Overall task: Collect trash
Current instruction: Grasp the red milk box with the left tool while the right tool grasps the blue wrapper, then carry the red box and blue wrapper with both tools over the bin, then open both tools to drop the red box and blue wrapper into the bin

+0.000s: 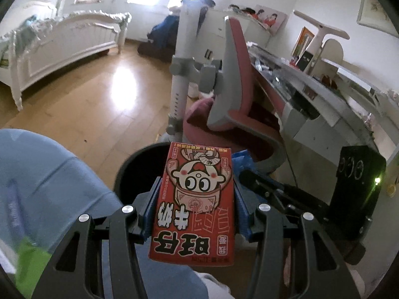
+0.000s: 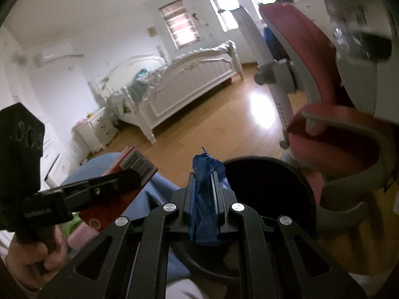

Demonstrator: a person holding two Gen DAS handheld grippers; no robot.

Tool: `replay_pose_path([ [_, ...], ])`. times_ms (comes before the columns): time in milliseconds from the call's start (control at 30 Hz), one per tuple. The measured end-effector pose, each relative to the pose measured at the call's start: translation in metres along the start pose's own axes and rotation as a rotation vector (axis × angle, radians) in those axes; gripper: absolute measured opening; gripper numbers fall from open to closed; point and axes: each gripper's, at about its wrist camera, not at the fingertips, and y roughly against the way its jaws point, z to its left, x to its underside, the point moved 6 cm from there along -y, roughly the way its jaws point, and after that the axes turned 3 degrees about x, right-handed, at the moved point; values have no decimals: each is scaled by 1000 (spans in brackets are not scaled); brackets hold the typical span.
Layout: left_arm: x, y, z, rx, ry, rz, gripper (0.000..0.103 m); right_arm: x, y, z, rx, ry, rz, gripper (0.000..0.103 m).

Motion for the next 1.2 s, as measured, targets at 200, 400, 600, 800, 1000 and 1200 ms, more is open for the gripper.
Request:
replay_pose_path([
  [200, 3, -29, -2, 10, -3, 55, 51, 8, -17, -16, 10, -31, 37, 12],
  [400, 6, -47, -3, 9, -18, 99, 52, 17, -28, -24, 11, -63, 62, 12],
  [600, 5, -54, 1, 8, -3, 117, 52, 19, -33, -26, 6, -79, 77, 12],
  [800, 3, -58, 3, 5, 0, 122, 52, 21, -39, -26, 5, -88, 88, 12],
  [1000, 1, -61, 4, -14, -5, 130, 57, 22, -44, -30, 9, -109, 107, 14],
  [1200, -2, -52, 2, -24, -8, 100, 81, 22, -37, -33, 9, -163, 100, 73],
])
